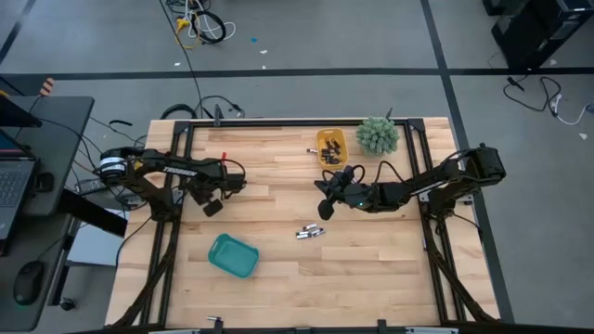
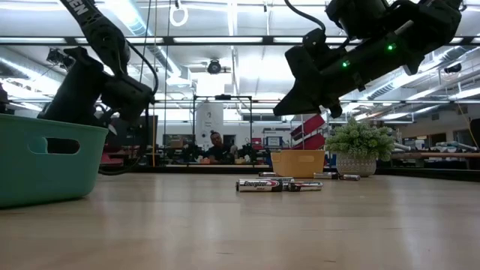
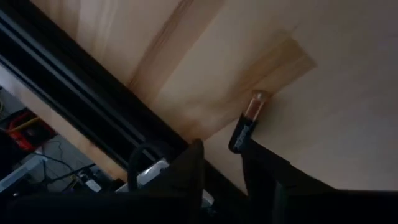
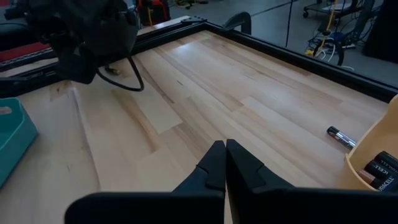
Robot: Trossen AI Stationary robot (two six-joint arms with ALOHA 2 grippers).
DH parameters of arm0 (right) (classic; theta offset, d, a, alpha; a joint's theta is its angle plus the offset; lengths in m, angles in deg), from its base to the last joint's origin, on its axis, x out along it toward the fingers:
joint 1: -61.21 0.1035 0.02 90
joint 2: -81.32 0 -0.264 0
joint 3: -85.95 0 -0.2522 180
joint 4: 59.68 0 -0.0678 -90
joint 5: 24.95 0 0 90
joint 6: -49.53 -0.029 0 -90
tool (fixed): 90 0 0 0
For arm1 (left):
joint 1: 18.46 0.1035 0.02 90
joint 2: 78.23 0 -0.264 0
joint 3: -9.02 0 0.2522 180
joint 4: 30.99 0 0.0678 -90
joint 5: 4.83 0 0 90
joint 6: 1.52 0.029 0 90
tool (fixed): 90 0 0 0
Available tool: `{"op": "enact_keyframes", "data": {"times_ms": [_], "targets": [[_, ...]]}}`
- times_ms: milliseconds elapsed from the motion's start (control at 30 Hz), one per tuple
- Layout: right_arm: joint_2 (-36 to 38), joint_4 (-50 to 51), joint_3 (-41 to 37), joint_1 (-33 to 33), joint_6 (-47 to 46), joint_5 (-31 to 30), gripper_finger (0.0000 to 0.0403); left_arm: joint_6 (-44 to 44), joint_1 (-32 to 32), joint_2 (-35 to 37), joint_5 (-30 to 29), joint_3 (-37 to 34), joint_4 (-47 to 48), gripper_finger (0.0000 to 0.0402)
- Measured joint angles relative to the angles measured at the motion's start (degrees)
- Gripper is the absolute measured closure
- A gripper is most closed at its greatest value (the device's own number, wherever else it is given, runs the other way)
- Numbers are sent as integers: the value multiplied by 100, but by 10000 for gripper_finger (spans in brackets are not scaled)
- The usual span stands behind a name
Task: Sort batteries
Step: Put the black battery into the yellow bin
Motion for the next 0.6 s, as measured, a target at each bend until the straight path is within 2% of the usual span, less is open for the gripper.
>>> {"op": "enact_keyframes", "data": {"times_ms": [233,600], "targets": [[0,1,0,0,0,1,402,-27,0,0,111,0,-224,247],[0,1,0,4,1,7,402,-33,-42,0,218,-74,-425,243]]}}
